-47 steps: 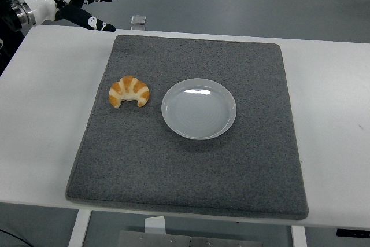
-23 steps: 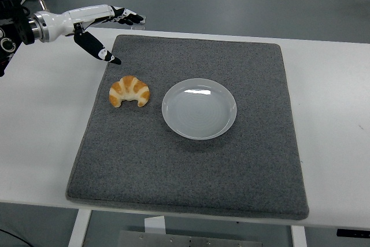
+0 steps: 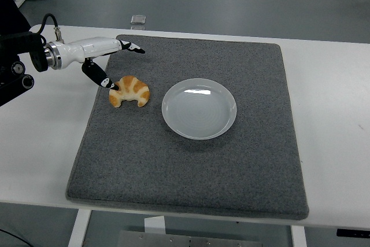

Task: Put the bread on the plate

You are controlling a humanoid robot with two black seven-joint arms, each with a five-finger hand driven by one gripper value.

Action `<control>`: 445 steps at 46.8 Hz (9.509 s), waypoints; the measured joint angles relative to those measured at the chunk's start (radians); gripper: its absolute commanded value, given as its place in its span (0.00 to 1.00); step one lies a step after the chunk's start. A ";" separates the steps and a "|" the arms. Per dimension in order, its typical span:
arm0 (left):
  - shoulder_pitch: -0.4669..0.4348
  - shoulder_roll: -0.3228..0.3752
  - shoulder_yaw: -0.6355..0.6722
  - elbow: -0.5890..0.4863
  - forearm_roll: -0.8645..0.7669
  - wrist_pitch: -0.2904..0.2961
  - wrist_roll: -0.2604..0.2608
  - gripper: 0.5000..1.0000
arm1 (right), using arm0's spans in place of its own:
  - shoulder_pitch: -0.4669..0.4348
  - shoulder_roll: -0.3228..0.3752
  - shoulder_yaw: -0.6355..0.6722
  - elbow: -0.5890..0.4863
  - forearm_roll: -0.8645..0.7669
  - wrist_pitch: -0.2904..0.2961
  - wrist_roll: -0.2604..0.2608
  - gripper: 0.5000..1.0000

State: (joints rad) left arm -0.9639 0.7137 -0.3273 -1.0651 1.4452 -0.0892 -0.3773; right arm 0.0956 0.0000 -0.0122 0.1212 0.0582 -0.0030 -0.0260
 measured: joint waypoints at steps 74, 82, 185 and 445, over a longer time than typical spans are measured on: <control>0.082 -0.158 0.008 0.130 0.083 0.093 0.002 0.74 | 0.000 0.000 0.000 0.000 0.000 0.000 0.000 0.90; 0.082 -0.157 0.009 0.124 0.083 0.092 0.000 0.24 | 0.000 0.000 0.000 0.000 0.000 0.000 0.000 0.90; -0.321 -0.154 -0.004 -0.039 -0.047 -0.069 -0.074 0.00 | -0.001 0.000 0.000 0.000 0.000 0.000 0.000 0.90; -0.019 -0.234 -0.187 0.654 -1.694 -0.522 0.313 1.00 | -0.002 0.000 0.003 0.002 0.000 0.009 0.000 0.90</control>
State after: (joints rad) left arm -0.9824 0.4796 -0.5144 -0.4110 -0.2485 -0.6107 -0.0644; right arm 0.0935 0.0000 -0.0092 0.1227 0.0585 0.0059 -0.0261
